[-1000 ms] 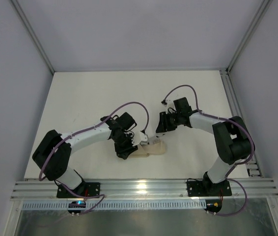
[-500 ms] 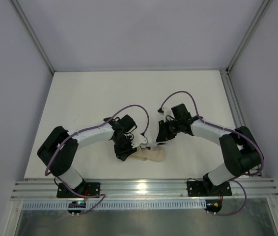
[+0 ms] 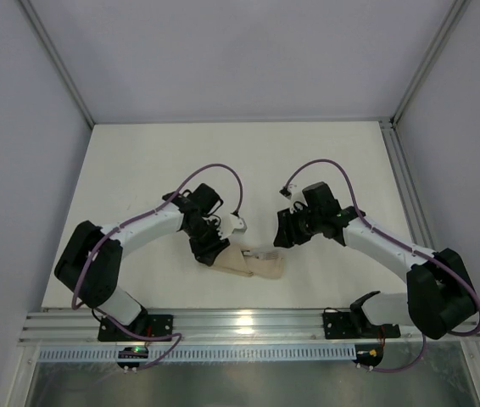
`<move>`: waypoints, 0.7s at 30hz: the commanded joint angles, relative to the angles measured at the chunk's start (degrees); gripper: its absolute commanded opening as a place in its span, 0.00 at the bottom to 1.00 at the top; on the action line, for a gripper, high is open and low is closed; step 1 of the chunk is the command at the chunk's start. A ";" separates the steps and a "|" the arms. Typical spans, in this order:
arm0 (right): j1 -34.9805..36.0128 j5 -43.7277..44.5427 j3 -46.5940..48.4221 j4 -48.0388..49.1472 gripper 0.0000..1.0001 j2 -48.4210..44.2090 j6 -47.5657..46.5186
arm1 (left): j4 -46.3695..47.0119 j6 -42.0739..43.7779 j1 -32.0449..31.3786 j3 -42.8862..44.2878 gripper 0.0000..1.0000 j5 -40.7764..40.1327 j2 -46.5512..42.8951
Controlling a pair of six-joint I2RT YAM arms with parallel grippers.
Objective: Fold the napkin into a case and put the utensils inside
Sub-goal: Insert the knife into the folded napkin.
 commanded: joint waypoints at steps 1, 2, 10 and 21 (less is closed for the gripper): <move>0.75 2.19 -2.06 0.60 0.48 -0.72 3.36 | 0.42 -0.93 2.09 0.69 0.43 -0.63 -1.84; 0.75 1.75 -2.42 1.30 0.48 -0.28 4.76 | 0.68 -1.46 2.18 0.08 0.44 -0.63 -1.49; 0.75 4.29 -3.83 7.90 0.50 1.14 8.65 | 1.39 -1.55 3.59 -0.36 0.45 -2.12 -1.14; -7.76 2.55 -4.78 5.70 0.37 -0.27 8.46 | 5.94 0.47 -2.19 6.39 0.41 -2.91 -6.24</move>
